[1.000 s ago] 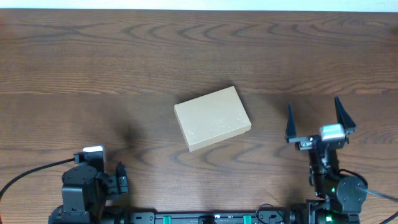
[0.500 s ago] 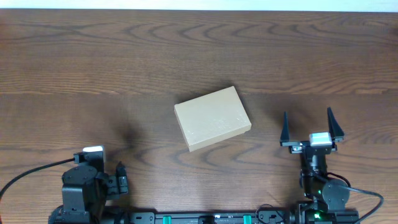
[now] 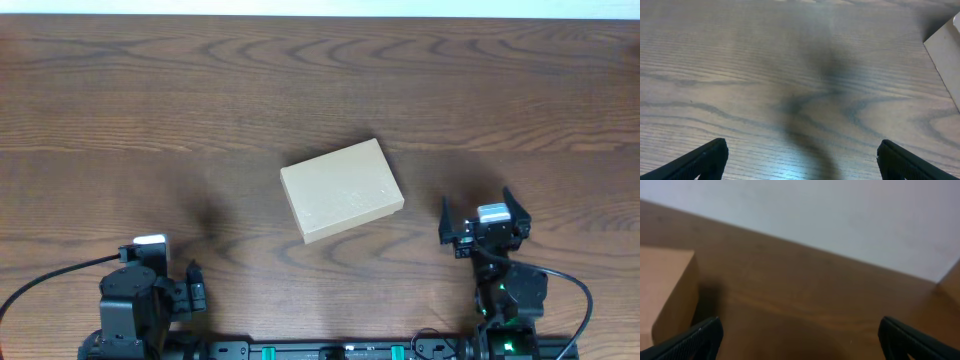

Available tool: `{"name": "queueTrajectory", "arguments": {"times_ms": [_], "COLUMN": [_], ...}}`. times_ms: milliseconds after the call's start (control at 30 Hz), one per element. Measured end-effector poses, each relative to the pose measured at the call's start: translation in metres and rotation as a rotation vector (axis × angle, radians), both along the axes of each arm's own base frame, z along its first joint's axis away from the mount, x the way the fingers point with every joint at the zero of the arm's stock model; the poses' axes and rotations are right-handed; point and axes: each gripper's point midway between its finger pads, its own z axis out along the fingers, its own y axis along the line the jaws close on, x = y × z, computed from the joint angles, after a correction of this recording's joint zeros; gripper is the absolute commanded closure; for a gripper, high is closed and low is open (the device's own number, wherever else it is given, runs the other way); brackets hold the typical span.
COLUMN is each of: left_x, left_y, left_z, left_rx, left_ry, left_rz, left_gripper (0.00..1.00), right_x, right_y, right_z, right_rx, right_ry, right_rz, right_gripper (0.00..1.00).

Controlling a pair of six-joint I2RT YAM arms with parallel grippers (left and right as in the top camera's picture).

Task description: Pack container

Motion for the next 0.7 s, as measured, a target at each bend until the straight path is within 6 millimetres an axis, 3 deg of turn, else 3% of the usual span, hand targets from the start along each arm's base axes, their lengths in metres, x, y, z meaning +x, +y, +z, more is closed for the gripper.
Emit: {"name": "queueTrajectory", "arguments": {"times_ms": [333,700], "left_x": [0.000,0.000], "left_y": [0.000,0.000], "left_z": [0.000,0.000], "left_rx": [0.000,0.000], "left_ry": [0.000,0.000], "left_rz": [0.000,0.000], "left_gripper": [0.04,0.05], "right_x": [-0.009,-0.009], "right_y": [0.014,0.013], "right_z": [-0.036,-0.036], "right_rx": [0.015,0.019], "right_ry": [0.150,0.152], "right_rz": [0.081,0.083], "right_gripper": [0.01,0.01]}}
